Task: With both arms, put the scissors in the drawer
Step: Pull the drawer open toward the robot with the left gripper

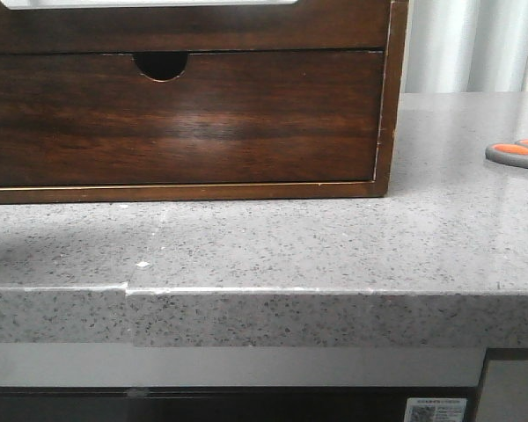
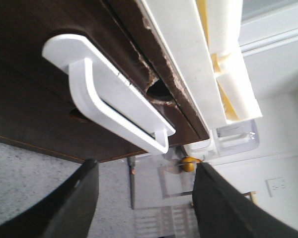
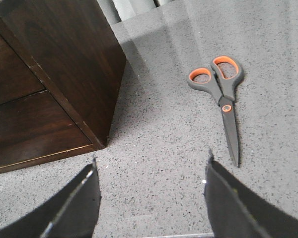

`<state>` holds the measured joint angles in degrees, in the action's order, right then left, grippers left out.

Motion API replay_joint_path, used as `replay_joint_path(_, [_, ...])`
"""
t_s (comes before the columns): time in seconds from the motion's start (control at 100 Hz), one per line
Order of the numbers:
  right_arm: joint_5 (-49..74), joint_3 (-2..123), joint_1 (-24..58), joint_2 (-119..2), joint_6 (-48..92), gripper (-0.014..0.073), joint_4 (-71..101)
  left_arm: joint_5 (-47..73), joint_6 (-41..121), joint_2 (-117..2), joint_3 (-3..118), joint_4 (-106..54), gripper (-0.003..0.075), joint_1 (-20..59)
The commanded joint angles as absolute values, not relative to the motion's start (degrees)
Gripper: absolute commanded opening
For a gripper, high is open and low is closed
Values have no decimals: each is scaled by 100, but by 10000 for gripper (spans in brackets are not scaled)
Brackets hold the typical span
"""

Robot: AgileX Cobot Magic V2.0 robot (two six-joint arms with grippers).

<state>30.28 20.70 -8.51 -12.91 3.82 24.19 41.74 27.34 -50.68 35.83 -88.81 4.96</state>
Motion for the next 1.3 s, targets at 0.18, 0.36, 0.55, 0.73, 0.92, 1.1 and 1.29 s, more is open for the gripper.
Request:
replay_joint_path(0.18, [2549, 2275, -827, -1410, 444, 409, 2467, 4320, 3050, -5840, 3833, -9961, 377, 713])
replay_joint_path(0.36, [2538, 2275, -827, -1410, 444, 409, 2467, 4332, 3265, -6193, 3842, -10472, 377, 713])
replay_joint_path(0.55, [2538, 2275, -823, -1410, 444, 409, 2467, 4367, 3335, -6458, 3842, -10628, 308, 713])
replay_joint_path(0.73, [2537, 2275, -823, -1410, 444, 409, 2467, 4223, 3344, -6520, 3842, -10666, 65, 713])
replay_joint_path(0.92, [2537, 2275, -823, -1410, 444, 408, 2467, 4139, 3423, -6520, 3842, -10666, -19, 713])
replay_joint_path(1.1, [2537, 2275, -823, -1410, 444, 408, 2467, 4152, 3454, -6445, 3842, -10666, -19, 713])
replay_joint_path(1.29, [2512, 2275, -823, -1410, 444, 408, 2467, 4129, 3454, -6091, 3699, -10666, -19, 713])
